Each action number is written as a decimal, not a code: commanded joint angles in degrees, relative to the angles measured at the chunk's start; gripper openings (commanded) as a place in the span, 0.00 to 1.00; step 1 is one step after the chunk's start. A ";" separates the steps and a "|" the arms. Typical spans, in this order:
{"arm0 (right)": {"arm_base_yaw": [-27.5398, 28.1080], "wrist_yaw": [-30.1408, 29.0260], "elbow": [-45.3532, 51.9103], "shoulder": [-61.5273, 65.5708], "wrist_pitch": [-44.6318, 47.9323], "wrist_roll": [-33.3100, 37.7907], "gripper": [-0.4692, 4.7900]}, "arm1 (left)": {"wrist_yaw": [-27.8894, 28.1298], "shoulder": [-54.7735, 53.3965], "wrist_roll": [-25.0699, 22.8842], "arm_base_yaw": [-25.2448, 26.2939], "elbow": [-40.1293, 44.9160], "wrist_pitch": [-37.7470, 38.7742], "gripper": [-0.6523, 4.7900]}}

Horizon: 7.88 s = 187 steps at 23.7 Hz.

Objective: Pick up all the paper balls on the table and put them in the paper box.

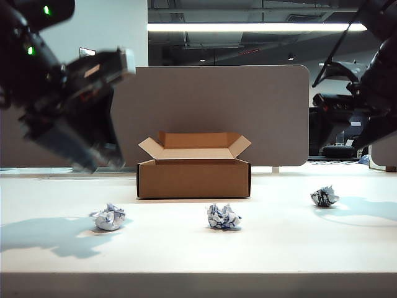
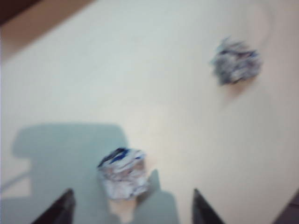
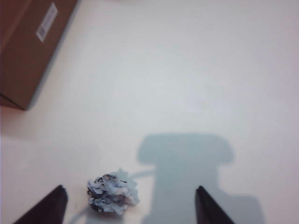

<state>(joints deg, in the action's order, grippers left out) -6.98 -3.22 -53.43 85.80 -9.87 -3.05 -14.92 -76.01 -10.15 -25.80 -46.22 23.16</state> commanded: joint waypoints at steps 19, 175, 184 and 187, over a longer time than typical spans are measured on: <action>0.02 2.21 -0.39 0.57 2.71 -0.15 0.80 | 2.16 -12.09 0.98 0.28 -0.09 -6.29 0.66; -21.38 6.01 -49.42 25.97 -6.86 5.99 0.18 | 0.74 49.90 12.50 3.93 -8.85 42.75 0.32; -19.69 0.96 -53.92 34.77 -8.24 4.42 0.43 | 0.70 49.90 12.35 3.93 -8.85 39.67 0.32; -19.76 0.70 -53.92 34.64 -6.88 4.26 0.52 | 0.70 49.90 12.35 3.93 -8.85 36.11 0.32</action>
<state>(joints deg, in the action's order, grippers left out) -26.70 -2.20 -106.96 121.23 -18.87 1.50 -14.13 -26.13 2.24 -21.98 -54.98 61.39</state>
